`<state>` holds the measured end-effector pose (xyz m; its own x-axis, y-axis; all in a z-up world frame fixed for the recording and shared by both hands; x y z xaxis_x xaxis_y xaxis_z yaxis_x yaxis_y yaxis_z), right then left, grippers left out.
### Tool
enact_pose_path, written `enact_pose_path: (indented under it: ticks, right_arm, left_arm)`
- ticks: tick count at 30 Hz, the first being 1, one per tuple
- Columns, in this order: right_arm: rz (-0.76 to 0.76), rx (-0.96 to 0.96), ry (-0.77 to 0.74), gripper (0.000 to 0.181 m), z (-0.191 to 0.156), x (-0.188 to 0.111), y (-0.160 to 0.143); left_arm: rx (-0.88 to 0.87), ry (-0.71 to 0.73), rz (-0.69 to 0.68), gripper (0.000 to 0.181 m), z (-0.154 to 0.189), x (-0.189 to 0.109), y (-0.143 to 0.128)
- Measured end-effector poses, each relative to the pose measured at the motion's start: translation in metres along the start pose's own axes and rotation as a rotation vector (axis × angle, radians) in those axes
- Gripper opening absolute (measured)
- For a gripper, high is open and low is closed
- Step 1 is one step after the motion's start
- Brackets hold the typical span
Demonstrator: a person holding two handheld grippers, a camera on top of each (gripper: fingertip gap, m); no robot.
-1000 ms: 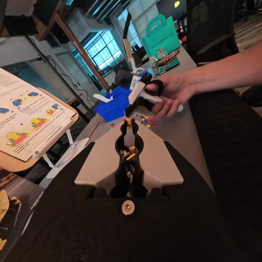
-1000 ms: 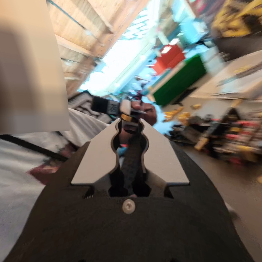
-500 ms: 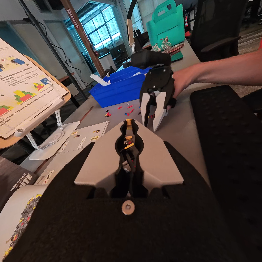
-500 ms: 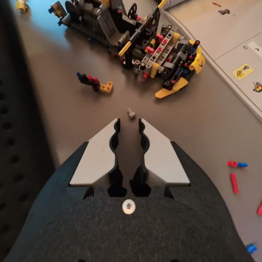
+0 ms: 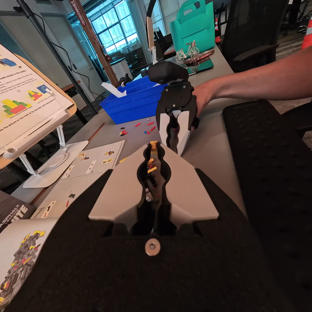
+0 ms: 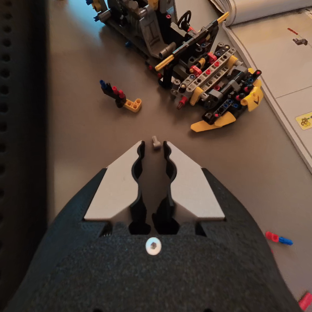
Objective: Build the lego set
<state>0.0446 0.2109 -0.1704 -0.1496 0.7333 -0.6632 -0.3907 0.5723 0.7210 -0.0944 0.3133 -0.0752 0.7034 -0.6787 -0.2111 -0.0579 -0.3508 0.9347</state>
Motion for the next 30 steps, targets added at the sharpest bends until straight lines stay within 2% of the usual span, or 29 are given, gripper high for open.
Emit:
enact_pose_path:
  ticks: [12, 17, 30]
  right_arm:
    - [-0.030, -0.039, 0.038, 0.018, 0.0006, -0.0002, 0.0010]
    - [-0.028, 0.012, 0.053, 0.017, 0.0010, -0.0006, -0.0002]
    - [-0.003, 0.020, -0.012, 0.007, -0.0001, 0.0003, -0.0009]
  left_arm:
    - [-0.009, 0.004, -0.014, 0.008, -0.0022, -0.0003, -0.0033]
    - [-0.011, -0.004, -0.017, 0.008, -0.0012, 0.0005, -0.0035]
    - [-0.007, 0.013, -0.042, 0.008, -0.0028, 0.0019, -0.0070]
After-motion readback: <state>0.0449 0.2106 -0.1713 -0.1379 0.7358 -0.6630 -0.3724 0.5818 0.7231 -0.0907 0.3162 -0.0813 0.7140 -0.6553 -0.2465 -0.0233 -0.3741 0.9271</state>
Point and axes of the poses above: each gripper's, where its closed fingertips meet, x out along the fingers, y out of its top, z = x × y across the jaws, the point moved 5 cm from there along -x, back along the fingers, and after that the axes turned 14 degrees about -y, right-handed, at the moved point
